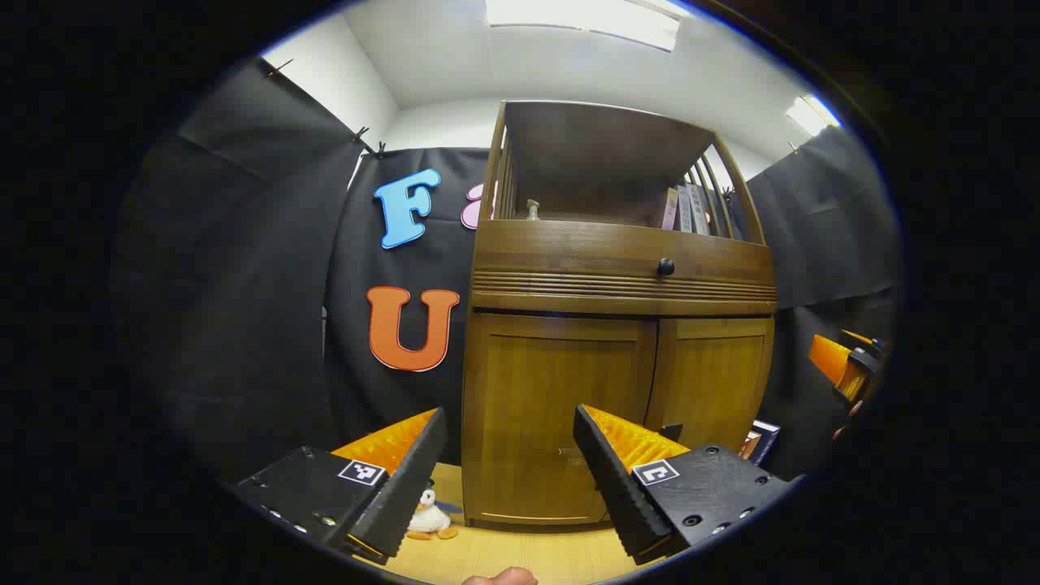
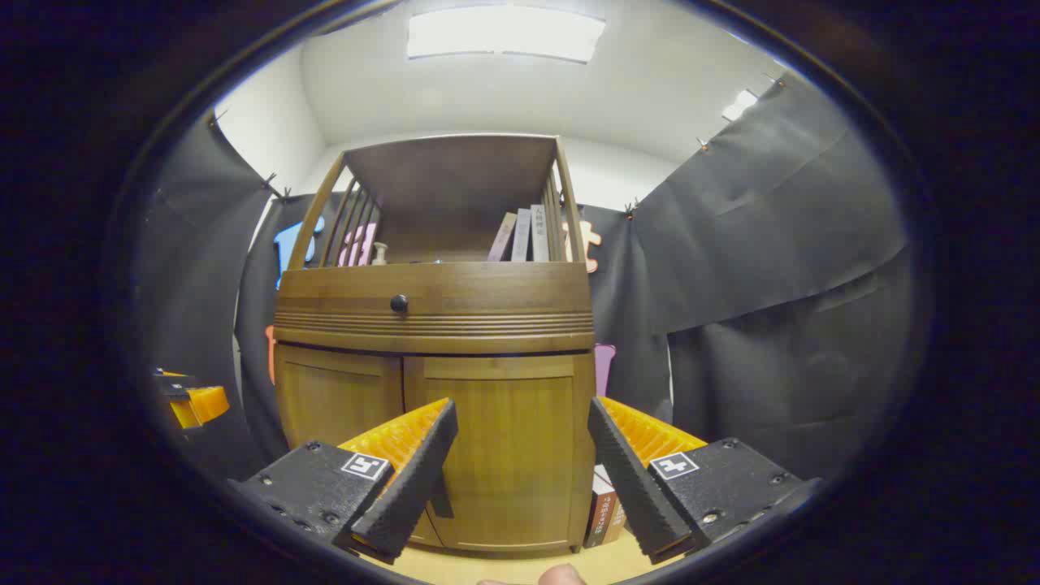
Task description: Open the right door of the double-door shoe cabinet with the right hand, and open the left door with the left hand.
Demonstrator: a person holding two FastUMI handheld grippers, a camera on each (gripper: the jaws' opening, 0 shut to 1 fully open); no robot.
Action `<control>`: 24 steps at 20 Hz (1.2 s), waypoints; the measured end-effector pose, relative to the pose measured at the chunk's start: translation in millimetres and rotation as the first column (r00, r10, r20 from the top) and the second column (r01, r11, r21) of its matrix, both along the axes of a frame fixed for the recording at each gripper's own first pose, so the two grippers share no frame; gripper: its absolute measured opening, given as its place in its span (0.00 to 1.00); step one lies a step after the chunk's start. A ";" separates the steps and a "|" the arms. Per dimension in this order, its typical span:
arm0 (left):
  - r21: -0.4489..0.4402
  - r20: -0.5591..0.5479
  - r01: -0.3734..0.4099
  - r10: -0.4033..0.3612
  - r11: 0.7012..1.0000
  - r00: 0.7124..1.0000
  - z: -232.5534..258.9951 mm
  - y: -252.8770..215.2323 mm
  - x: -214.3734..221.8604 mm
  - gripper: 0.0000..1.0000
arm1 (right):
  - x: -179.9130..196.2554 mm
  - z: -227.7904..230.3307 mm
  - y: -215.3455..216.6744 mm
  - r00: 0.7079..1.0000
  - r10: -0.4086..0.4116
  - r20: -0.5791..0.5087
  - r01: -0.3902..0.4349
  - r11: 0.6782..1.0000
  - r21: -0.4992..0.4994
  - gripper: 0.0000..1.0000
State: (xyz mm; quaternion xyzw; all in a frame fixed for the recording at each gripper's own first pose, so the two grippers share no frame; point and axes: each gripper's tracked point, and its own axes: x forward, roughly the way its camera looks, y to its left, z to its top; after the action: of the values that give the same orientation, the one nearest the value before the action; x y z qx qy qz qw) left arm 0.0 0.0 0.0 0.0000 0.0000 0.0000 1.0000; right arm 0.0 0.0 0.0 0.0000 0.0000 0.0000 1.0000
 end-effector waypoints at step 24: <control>0.070 -0.036 -0.057 0.060 0.996 0.998 -5.5 -27.5 -25.2 0.95 | 25.1 -35.0 6.6 0.987 0.115 -0.110 -0.118 0.993 -0.019 1.00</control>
State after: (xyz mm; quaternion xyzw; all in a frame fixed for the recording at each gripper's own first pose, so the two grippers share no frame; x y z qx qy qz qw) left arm -25.2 -27.5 -5.5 0.0346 0.0188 0.0294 0.9988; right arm 25.1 6.6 -35.0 -0.0128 0.0544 0.0585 0.9967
